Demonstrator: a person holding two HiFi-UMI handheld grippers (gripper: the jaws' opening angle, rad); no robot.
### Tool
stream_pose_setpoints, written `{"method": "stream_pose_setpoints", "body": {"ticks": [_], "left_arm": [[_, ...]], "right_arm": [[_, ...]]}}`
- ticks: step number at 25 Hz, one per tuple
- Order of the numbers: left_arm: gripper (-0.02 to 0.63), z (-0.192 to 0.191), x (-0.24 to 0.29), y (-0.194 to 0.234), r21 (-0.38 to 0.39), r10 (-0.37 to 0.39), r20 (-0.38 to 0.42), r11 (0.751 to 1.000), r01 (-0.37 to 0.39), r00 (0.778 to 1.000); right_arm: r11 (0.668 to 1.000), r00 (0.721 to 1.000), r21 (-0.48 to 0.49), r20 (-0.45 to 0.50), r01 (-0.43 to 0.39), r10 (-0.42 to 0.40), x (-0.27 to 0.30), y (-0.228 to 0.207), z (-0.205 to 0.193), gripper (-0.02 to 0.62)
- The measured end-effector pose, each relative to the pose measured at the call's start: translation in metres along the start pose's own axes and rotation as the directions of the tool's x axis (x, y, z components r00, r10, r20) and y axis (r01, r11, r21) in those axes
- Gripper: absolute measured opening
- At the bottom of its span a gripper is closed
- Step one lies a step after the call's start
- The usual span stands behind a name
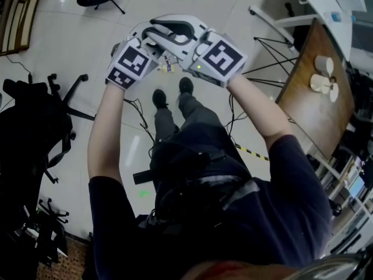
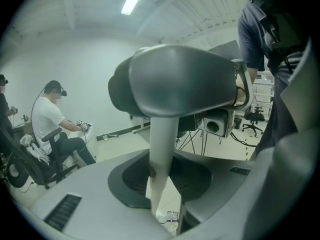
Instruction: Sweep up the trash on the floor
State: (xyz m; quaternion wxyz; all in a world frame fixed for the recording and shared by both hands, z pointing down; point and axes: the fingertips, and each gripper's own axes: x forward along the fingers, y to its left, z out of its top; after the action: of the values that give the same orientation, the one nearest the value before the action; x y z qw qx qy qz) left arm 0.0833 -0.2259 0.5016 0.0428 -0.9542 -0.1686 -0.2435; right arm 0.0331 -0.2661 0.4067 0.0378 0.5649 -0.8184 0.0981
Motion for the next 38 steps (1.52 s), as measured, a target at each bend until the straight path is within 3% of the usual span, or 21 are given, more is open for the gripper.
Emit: {"method": "stream_pose_setpoints", "body": {"ticks": [7,16,23,38], "left_arm": [[0.086,-0.033,0.009,-0.029,0.003,-0.111,-0.04,0.994,0.111,0.993],[0.1,-0.047,0.002,-0.052,-0.055,-0.214,-0.072,0.976,0.21,0.974],[0.1,-0.056,-0.012,-0.058,-0.013,-0.203,-0.116,0.979,0.202,0.972],[0.095,-0.068,-0.042,-0.048,-0.004,-0.171,-0.117,0.985,0.172,0.978]], "right_arm": [[0.997,0.994,0.016,-0.077,0.08,-0.078,-0.003,0.016,-0.039,0.089],[0.993,0.991,0.07,-0.101,0.095,-0.088,-0.008,0.036,-0.05,0.091],[0.995,0.995,0.071,-0.083,0.067,-0.061,-0.003,0.053,-0.051,0.091],[0.998,0.996,0.061,-0.093,0.017,-0.012,0.026,0.074,-0.044,0.091]]}}
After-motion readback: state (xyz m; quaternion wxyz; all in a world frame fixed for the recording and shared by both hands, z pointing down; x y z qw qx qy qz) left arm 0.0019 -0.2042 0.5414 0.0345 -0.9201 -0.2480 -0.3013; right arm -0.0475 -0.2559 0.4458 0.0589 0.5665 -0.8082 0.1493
